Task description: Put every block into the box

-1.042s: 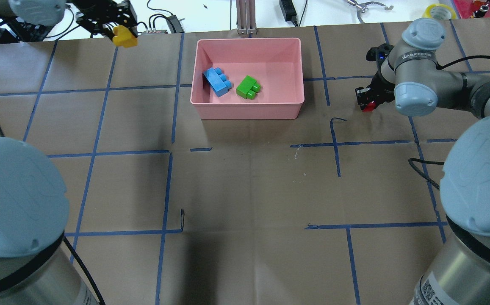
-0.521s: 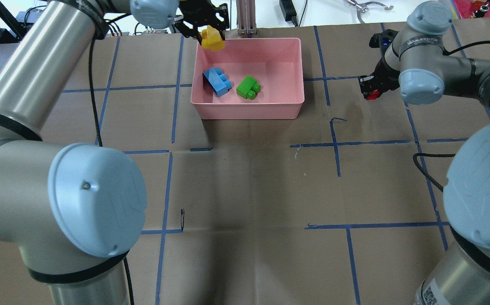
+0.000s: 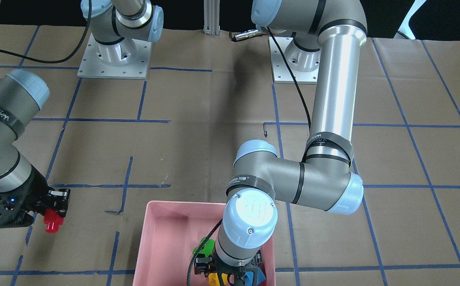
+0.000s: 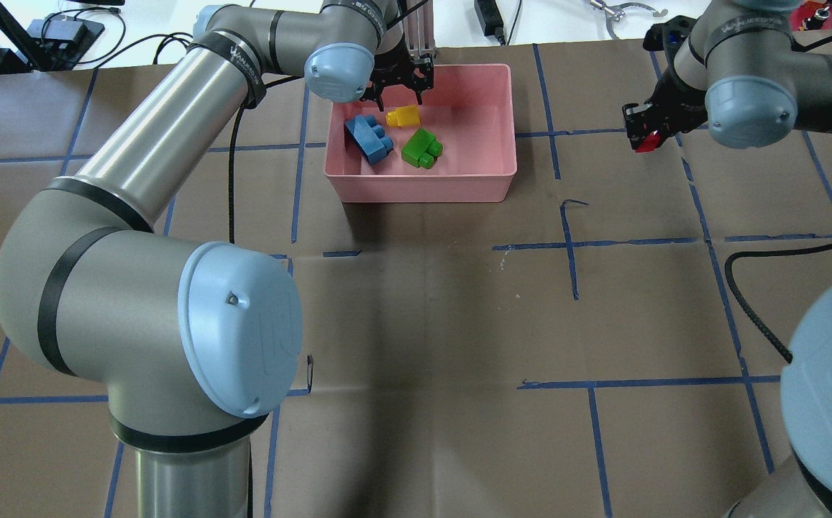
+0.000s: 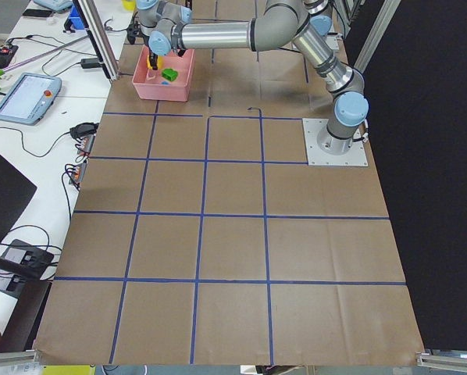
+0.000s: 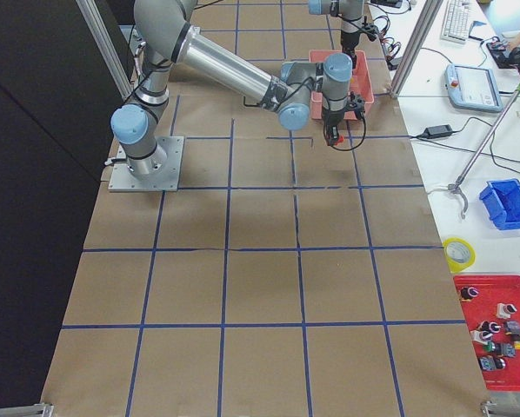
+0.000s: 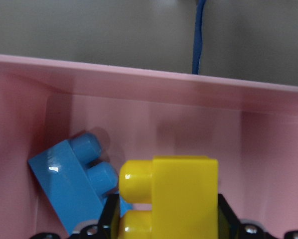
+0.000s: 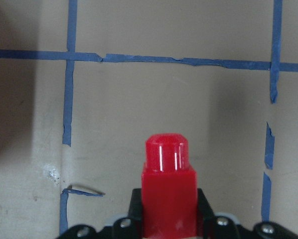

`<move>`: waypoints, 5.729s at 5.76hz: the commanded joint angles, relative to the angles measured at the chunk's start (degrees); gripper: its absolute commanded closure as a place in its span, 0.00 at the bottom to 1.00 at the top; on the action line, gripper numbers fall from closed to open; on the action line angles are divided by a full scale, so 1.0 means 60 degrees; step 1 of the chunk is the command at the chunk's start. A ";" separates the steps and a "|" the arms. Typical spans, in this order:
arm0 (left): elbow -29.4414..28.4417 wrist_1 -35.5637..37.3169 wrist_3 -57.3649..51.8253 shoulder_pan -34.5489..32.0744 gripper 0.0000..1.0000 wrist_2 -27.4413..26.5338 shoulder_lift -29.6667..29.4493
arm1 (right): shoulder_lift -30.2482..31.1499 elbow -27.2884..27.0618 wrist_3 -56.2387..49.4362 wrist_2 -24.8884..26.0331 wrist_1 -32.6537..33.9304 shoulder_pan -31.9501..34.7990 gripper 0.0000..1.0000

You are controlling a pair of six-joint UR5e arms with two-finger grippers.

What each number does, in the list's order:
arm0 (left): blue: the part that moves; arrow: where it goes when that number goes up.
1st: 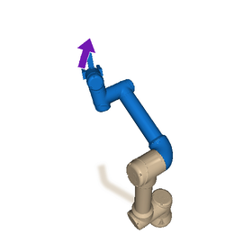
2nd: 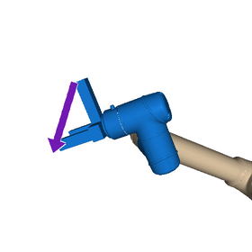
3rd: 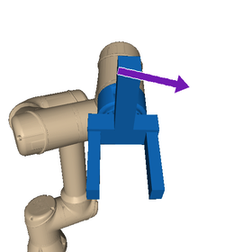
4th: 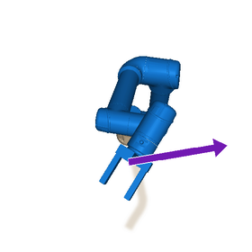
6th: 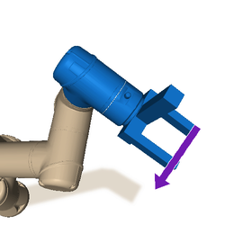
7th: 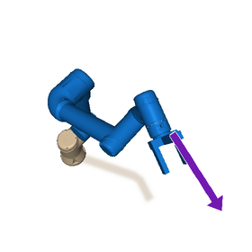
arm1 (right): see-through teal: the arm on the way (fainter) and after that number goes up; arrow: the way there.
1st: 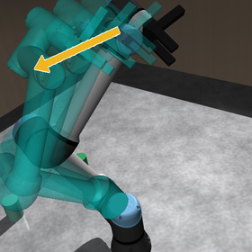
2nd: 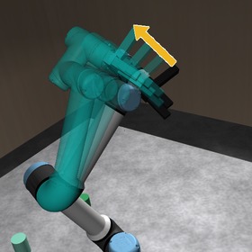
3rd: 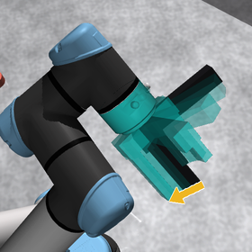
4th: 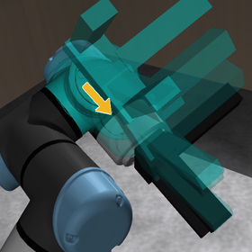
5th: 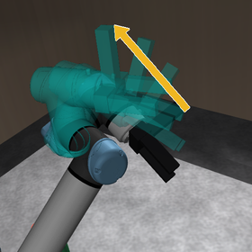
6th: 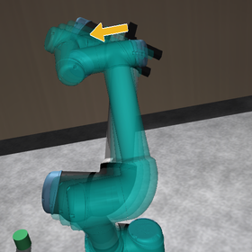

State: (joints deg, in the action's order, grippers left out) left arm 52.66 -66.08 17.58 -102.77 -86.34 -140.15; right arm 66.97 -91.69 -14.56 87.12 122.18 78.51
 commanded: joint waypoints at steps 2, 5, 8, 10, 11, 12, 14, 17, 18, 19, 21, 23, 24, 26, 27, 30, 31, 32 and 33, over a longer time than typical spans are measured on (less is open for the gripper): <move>-0.0003 -0.1649 -0.0204 0.0965 0.00 0.0077 0.1656 | 0.0717 0.0423 0.0256 0.0011 -0.1223 0.0156 0.91; 0.0274 -0.4298 -0.1421 0.2637 0.01 0.0050 0.3080 | 0.0297 0.2064 0.4272 -0.1079 -0.2375 0.2070 0.91; 0.4114 -0.4546 -0.2315 0.2612 0.02 -0.0213 0.6486 | -0.2129 0.4171 0.6496 -0.2069 -0.1414 0.3507 0.90; 0.4626 -0.4237 -0.2300 0.2496 0.01 -0.0534 0.7259 | -0.2548 0.4514 0.6718 -0.1968 -0.1408 0.3804 0.85; 0.4684 -0.4120 -0.2300 0.2088 0.02 -0.1233 0.7260 | -0.2548 0.4529 0.6718 -0.1938 -0.1423 0.3805 0.82; 0.4627 -0.4104 -0.2286 0.1881 0.01 -0.1167 0.7217 | -0.2534 0.4544 0.6646 -0.1894 -0.1437 0.3790 0.38; 0.4875 -0.4119 -0.2330 0.1981 0.03 -0.1123 0.7465 | -0.2475 0.4529 0.6528 -0.1894 -0.1569 0.3790 0.00; 0.4890 -0.4192 -0.2505 0.2289 0.05 -0.0627 0.7509 | -0.1207 0.4062 0.4516 -0.0746 -0.3829 0.3484 0.00; 0.4904 -0.4264 -0.3013 0.2521 0.06 -0.0248 0.7495 | -0.0548 0.3509 0.4231 -0.0446 -0.4086 0.3453 0.00; 0.4948 -0.4309 -0.3091 0.2669 0.05 0.0017 0.7524 | 0.0445 0.2779 0.4214 -0.0429 -0.4147 0.3453 0.00; 0.5532 -0.4280 -0.3150 0.2787 0.05 -0.0038 0.7947 | 0.2627 0.1708 0.3210 0.0122 -0.6216 0.3381 0.00; 0.5273 -0.4177 -0.3121 0.2788 0.03 -0.0503 0.7920 | 0.4751 0.0041 0.3173 0.0567 -0.6506 0.3191 0.00; 0.5242 -0.4177 -0.3106 0.2787 0.03 -0.0508 0.7890 | 0.5602 -0.0664 0.3173 0.0553 -0.6738 0.2841 0.00; 0.5227 -0.4163 -0.3077 0.2787 0.02 -0.0391 0.7846 | 0.6750 -0.1836 0.3101 0.0495 -0.6668 0.1832 0.00; 0.5227 -0.4163 -0.3062 0.2787 0.02 -0.0390 0.7832 | 0.6536 -0.1828 0.3013 0.0422 -0.6377 0.1769 0.00; 0.5241 -0.4148 -0.3048 0.2773 0.02 -0.0376 0.7817 | 0.4985 -0.0076 0.2880 0.0406 -0.6344 0.1812 0.00; 0.5256 -0.4148 -0.3047 0.2773 0.01 -0.0376 0.7817 | 0.4967 -0.0100 0.2938 0.0392 -0.6345 0.1842 0.00; 0.5300 -0.4148 -0.3033 0.2773 0.01 -0.0376 0.7831 | 0.4937 -0.0158 0.2968 0.0377 -0.6345 0.1914 0.00; 0.5300 -0.4148 -0.3018 0.2773 0.01 -0.0376 0.7846 | 0.4937 -0.0332 0.3026 0.0391 -0.6214 0.2191 0.00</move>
State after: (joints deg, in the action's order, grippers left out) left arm 84.40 -90.97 -0.61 -86.13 -88.59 -93.15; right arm 96.67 -92.97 3.31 89.43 84.37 90.43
